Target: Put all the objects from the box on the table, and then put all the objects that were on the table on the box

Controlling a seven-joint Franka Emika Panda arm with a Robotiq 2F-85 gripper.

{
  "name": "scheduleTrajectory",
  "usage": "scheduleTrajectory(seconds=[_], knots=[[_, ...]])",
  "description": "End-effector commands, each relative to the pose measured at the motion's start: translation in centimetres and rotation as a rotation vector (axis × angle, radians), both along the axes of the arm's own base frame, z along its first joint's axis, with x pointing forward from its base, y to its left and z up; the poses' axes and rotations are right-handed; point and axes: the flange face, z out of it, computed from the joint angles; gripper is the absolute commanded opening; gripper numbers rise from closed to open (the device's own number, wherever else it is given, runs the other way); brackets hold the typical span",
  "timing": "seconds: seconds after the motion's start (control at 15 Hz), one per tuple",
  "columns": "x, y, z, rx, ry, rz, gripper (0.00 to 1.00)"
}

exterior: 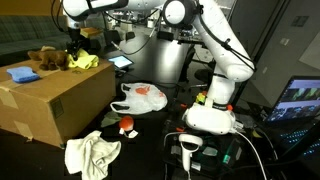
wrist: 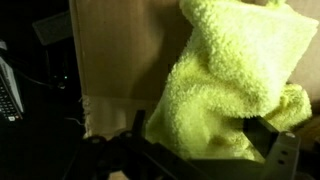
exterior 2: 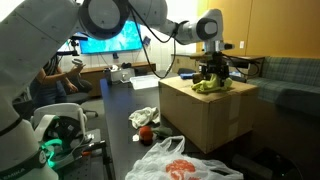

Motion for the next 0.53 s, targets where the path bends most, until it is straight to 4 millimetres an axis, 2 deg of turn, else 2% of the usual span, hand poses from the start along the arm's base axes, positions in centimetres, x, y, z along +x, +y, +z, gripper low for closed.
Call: scheduleTrajectory(seconds=[0.0,0.07,0.2,0.47], knots=[[0.8,-0.6,-1.2,0.035,0.034,0.015,1.00],[0.9,-0.7,-1.6,0.034,0.038,0.016,1.00],[1.0,-0.8,-1.3,0.033,0.034,0.023,0.75],[0.8,-0.7,0.0,0.024,0.026,0.043,0.42]])
